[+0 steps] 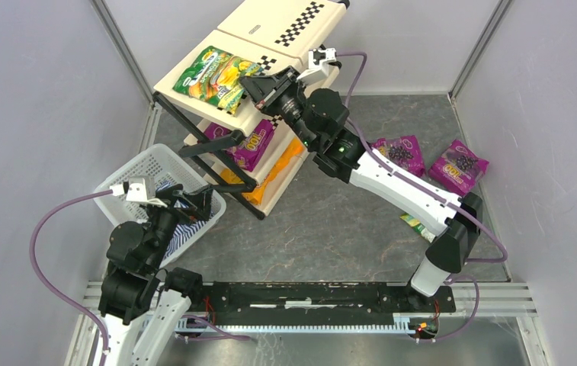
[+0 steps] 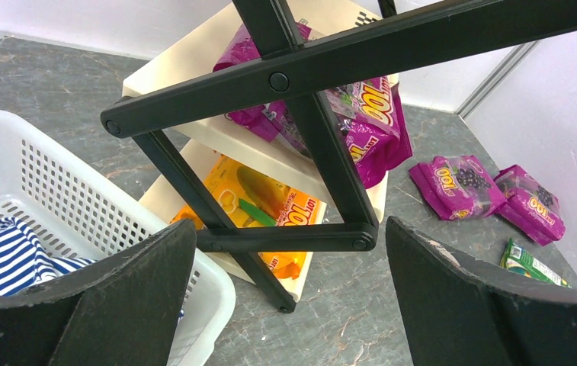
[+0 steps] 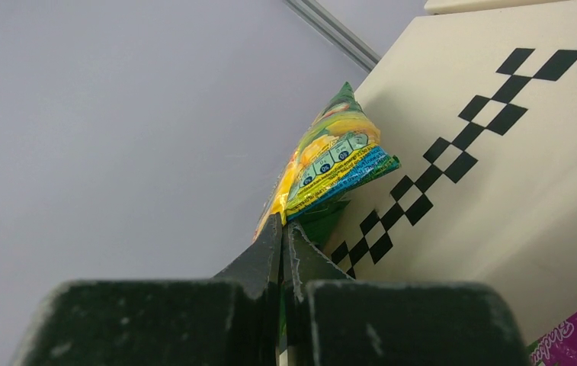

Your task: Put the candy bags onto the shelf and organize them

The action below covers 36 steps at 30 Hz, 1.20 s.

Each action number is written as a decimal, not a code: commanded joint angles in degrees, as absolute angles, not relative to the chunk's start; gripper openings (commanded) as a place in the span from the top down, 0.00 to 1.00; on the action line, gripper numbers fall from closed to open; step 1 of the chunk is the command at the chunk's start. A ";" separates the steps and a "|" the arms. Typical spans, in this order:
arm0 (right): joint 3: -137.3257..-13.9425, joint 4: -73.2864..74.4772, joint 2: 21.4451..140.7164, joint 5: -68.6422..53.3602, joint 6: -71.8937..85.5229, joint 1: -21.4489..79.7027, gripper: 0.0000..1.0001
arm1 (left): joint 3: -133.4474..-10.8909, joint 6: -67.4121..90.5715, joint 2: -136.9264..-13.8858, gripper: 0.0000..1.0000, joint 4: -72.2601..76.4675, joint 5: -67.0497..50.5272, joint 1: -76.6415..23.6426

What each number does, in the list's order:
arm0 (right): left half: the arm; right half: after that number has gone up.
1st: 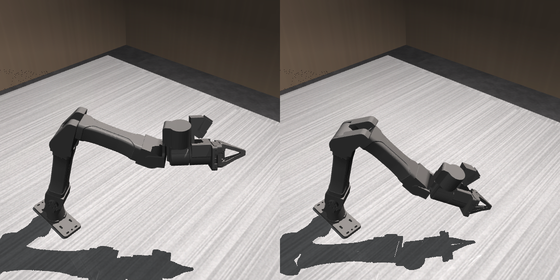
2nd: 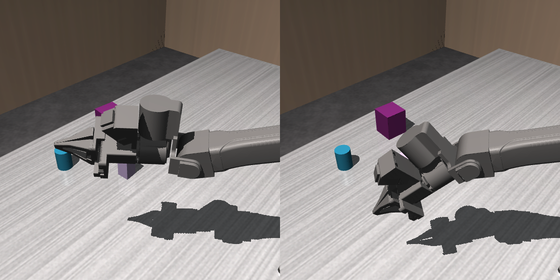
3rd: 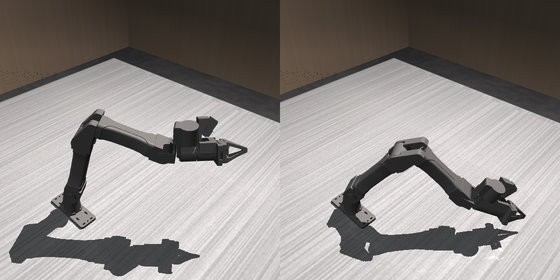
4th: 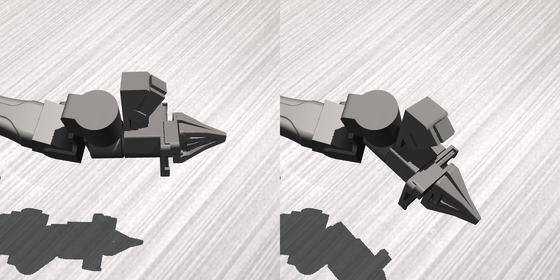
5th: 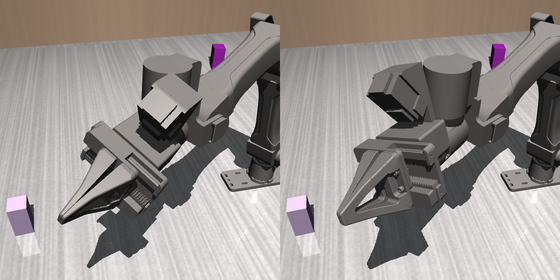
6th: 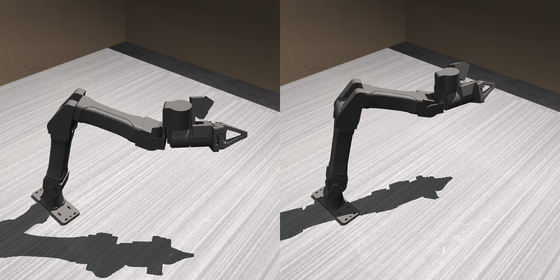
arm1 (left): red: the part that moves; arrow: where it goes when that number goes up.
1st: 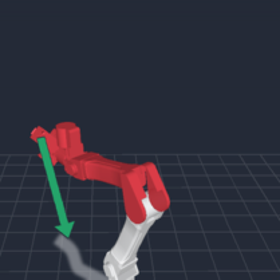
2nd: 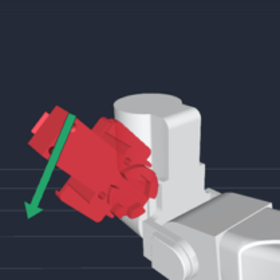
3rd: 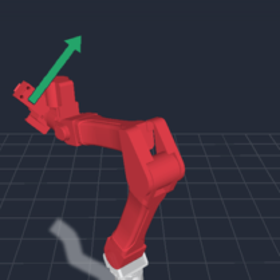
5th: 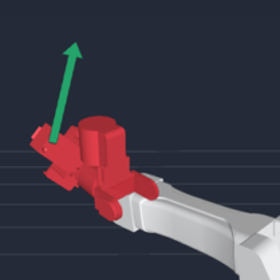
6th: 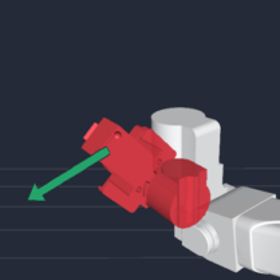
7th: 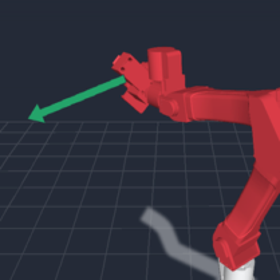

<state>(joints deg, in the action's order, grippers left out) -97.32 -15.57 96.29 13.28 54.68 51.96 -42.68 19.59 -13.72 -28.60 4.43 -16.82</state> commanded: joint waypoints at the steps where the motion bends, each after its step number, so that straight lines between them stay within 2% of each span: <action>1: -96.83 -17.00 95.23 16.97 52.56 53.39 1.00 | -42.63 16.44 -14.06 0.00 -27.25 4.18 -16.52; 5: -94.73 -17.67 94.00 18.09 52.15 53.71 0.99 | -42.63 16.44 -13.96 0.00 -27.28 4.07 -16.52; 8: -94.22 -17.45 93.39 18.80 51.70 53.70 0.94 | -42.63 16.44 -13.92 0.00 -27.26 4.06 -16.50; 13: -94.22 -17.00 92.65 19.46 49.87 53.72 0.68 | -42.64 16.44 -14.20 0.00 -27.26 3.84 -16.52; 21: -93.93 -12.27 89.01 23.25 43.51 53.31 0.33 | -42.67 16.37 -14.49 0.00 -27.29 3.48 -16.52; 27: -88.43 -11.98 83.37 22.06 37.67 51.39 0.26 | -42.67 16.35 -14.95 0.00 -27.17 3.22 -16.52; 31: -78.55 -14.22 74.78 22.58 23.68 51.43 0.25 | -42.63 16.35 -14.39 0.00 -27.22 3.27 -16.52; 34: -65.29 -15.89 65.06 29.36 11.26 51.31 0.24 | -42.63 16.39 -14.11 0.00 -27.18 3.27 -16.52; 36: -55.78 -13.46 59.18 39.32 5.77 51.30 0.24 | -42.64 16.28 -13.85 0.00 -27.23 3.12 -16.51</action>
<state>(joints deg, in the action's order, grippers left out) -69.04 -13.67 69.71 24.71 23.66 51.27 -42.68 19.59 -14.24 -28.60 3.97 -16.82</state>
